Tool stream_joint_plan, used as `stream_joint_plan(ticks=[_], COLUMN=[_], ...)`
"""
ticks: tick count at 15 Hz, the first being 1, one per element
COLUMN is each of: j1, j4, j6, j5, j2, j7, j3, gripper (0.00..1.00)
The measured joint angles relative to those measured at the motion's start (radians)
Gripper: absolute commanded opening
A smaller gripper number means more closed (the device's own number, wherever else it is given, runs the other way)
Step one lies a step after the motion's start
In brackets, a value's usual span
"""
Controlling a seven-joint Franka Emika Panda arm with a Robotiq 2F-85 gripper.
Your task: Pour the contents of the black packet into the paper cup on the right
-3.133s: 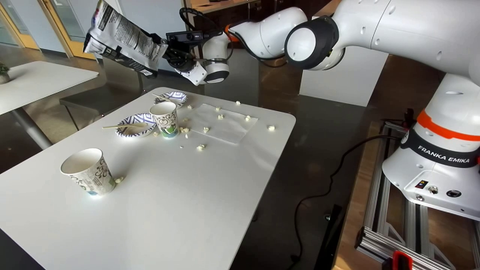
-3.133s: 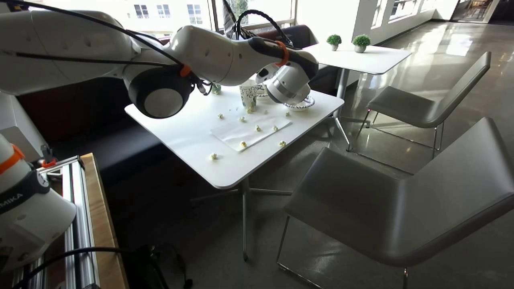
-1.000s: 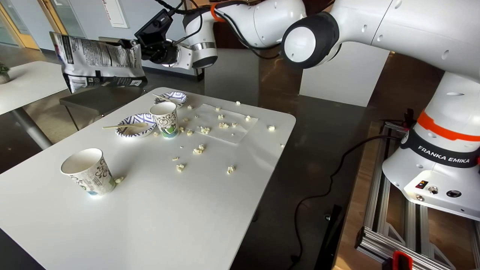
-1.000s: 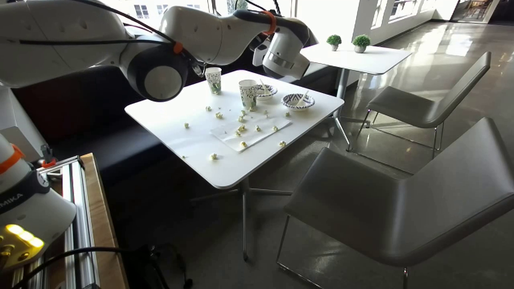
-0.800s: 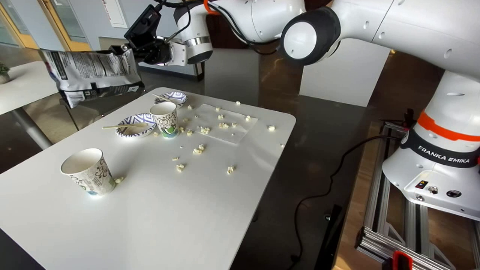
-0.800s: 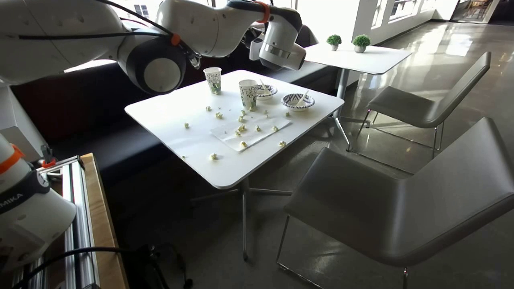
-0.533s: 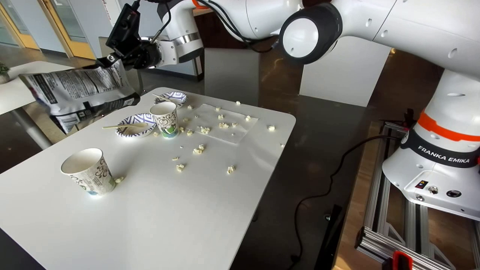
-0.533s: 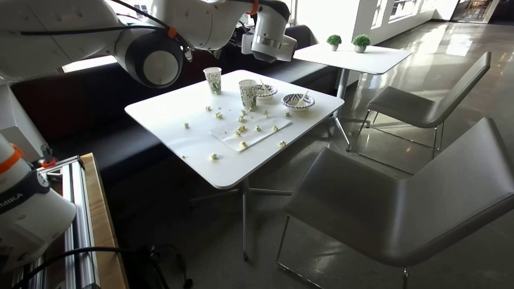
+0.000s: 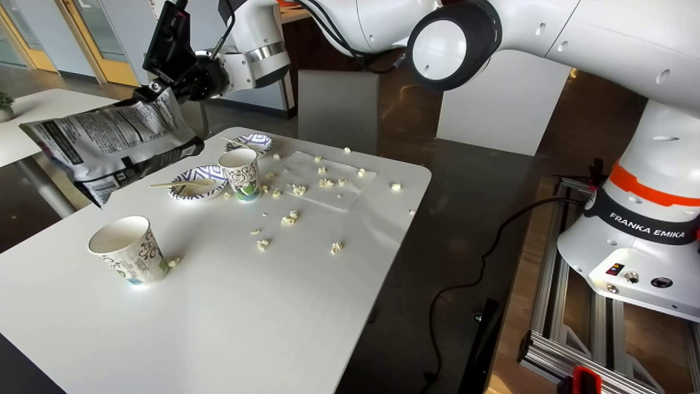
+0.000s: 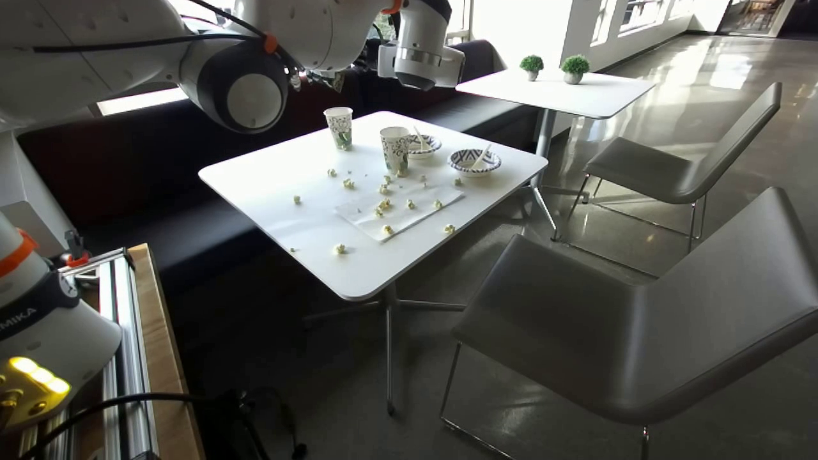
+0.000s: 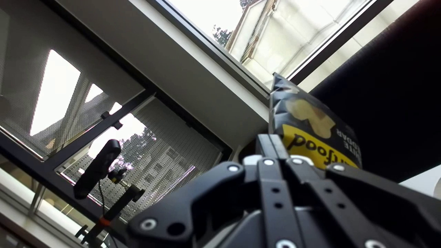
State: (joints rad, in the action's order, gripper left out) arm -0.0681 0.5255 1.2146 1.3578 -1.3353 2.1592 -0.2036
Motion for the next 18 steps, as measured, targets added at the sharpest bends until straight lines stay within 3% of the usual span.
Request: stream_joint_plan(ticks=[6, 11, 18], j1=[-0.015, -0.038, -0.047], j4=[0.047, 0.173, 0.416], j6=[-0.033, -0.058, 0.048], j5=[-0.001, 0.007, -0.032], j2=[-0.011, -0.010, 0.096], j7=[0.059, 0.144, 0.211], j3=[-0.047, -0.085, -0.040], gripper=[0.00, 0.00, 0.00])
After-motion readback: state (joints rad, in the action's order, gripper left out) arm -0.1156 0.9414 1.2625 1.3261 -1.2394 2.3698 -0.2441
